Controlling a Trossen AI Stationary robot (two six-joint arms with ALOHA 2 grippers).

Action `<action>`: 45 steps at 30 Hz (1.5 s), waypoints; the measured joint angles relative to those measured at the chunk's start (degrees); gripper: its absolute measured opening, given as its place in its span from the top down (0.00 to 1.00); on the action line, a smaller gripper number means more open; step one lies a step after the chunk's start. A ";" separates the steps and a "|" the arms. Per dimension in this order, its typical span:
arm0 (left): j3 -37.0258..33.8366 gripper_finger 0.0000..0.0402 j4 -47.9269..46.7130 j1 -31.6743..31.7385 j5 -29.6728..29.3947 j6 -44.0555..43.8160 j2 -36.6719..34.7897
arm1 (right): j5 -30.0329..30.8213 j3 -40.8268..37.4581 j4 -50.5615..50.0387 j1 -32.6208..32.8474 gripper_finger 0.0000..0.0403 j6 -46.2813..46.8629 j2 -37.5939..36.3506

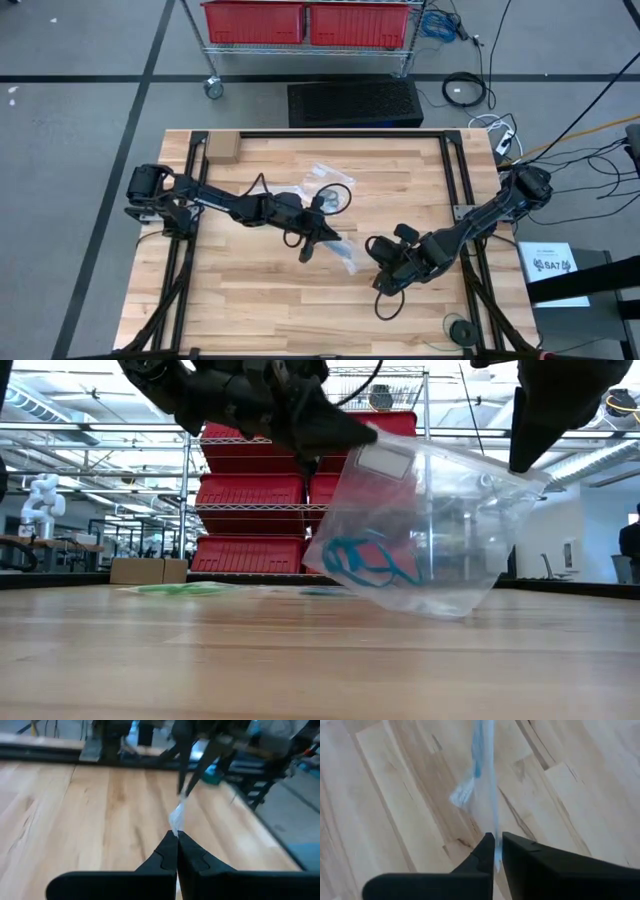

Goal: Sort rubber bands
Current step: Close the right transparent zip bag, then adjust the transparent zip bags on the table

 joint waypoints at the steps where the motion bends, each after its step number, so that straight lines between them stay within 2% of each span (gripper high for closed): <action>1: 0.02 1.00 -1.30 0.13 -0.87 0.02 0.00 | 0.08 0.00 -0.01 -0.01 0.95 -0.27 0.00; 6: 0.02 1.00 -9.24 0.22 -8.35 2.67 -0.04 | -1.14 -0.09 -1.03 0.17 0.84 -1.43 0.02; 10: 0.00 1.00 -14.34 0.22 -14.94 2.97 0.07 | 0.49 -0.06 -2.58 -0.36 0.75 -1.41 0.00; 16: -0.01 0.99 -13.82 0.24 -16.56 2.60 1.83 | 7.14 -0.50 0.50 -2.08 0.70 -2.05 0.22; 21: -0.03 0.89 -14.07 0.64 -16.58 2.60 2.49 | 9.33 -6.26 14.88 -5.54 0.76 -9.70 1.49; 24: -0.03 0.81 -14.36 1.35 -16.58 2.99 2.31 | 12.79 -11.34 24.12 -9.16 0.87 -13.77 1.90; 27: -0.07 0.75 -17.62 2.75 -16.58 3.04 0.64 | 13.69 -16.59 33.04 -14.74 0.98 -15.93 1.90; 29: -0.07 0.74 -20.83 4.21 -16.59 3.04 -0.77 | 12.17 -19.84 39.09 -19.29 0.98 -17.04 1.87; 33: -0.05 0.74 -29.49 6.41 -18.20 2.58 -4.40 | 4.01 -24.87 52.64 -25.86 0.99 -19.36 2.10; 36: -0.05 0.79 -36.08 7.04 -21.46 2.61 -7.15 | -2.86 -25.24 60.73 -24.29 1.00 -22.48 2.08; 38: -0.20 0.84 -38.36 7.24 -22.66 2.87 -8.62 | -5.30 -24.80 62.61 -22.00 1.00 -22.82 2.08; 42: -1.95 0.97 -38.18 7.69 -23.30 3.68 -11.19 | -4.67 -24.57 61.86 -16.87 1.00 -18.72 3.83; 45: -4.72 0.98 -36.11 8.07 -23.58 2.54 -12.82 | -4.24 -24.59 61.79 -13.63 1.00 -13.61 8.17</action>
